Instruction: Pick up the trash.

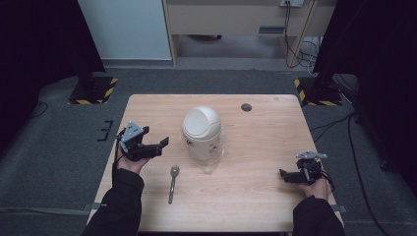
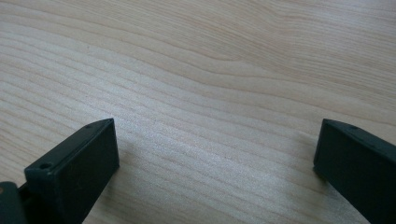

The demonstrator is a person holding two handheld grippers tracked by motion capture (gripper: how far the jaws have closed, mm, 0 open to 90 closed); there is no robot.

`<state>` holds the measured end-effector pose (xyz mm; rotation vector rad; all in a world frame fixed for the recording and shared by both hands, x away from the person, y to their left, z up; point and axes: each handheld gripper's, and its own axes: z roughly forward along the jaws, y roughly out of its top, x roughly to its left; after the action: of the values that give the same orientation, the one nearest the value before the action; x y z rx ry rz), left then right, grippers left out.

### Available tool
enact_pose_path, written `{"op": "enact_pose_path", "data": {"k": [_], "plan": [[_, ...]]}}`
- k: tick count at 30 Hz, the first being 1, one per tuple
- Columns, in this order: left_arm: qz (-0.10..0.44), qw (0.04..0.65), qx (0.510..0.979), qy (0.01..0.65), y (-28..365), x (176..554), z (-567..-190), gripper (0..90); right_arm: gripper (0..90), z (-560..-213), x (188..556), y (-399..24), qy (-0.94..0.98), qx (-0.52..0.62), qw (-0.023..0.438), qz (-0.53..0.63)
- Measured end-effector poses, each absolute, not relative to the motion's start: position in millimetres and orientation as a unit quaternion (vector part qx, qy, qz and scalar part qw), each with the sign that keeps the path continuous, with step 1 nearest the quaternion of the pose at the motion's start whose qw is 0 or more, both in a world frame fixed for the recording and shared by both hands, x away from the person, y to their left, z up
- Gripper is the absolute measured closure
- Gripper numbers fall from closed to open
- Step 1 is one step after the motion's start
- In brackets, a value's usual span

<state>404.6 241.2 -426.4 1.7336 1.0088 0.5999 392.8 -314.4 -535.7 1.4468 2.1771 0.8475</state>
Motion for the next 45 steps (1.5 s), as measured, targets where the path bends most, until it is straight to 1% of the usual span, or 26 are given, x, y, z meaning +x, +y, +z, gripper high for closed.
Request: {"op": "enact_pose_path", "data": {"k": [9, 14, 23, 33, 41, 45], "plan": [[0.251, 0.512, 0.720, 0.396, 214, 422, -407, 8.0, 0.5, -536, 393, -313, 0.775, 0.517, 0.197, 0.305], [0.248, 0.514, 0.719, 0.397, 203, 433, -404, 8.0, 0.5, -537, 393, -313, 0.777, 0.512, 0.199, 0.307], [0.239, 0.509, 0.725, 0.398, 186, 449, -411, 8.5, 0.4, -537, 393, -313, 0.777, 0.511, 0.200, 0.310], [0.230, 0.476, 0.749, 0.400, 166, 468, -421, 8.0, 0.4, -537, 393, -313, 0.778, 0.507, 0.200, 0.312], [0.222, 0.462, 0.755, 0.409, 163, 476, -430, 7.6, 0.4, -537, 393, -313, 0.778, 0.507, 0.199, 0.312], [0.212, 0.470, 0.747, 0.420, 165, 480, -433, 7.9, 0.5, -537, 394, -312, 0.778, 0.508, 0.199, 0.312]]}}
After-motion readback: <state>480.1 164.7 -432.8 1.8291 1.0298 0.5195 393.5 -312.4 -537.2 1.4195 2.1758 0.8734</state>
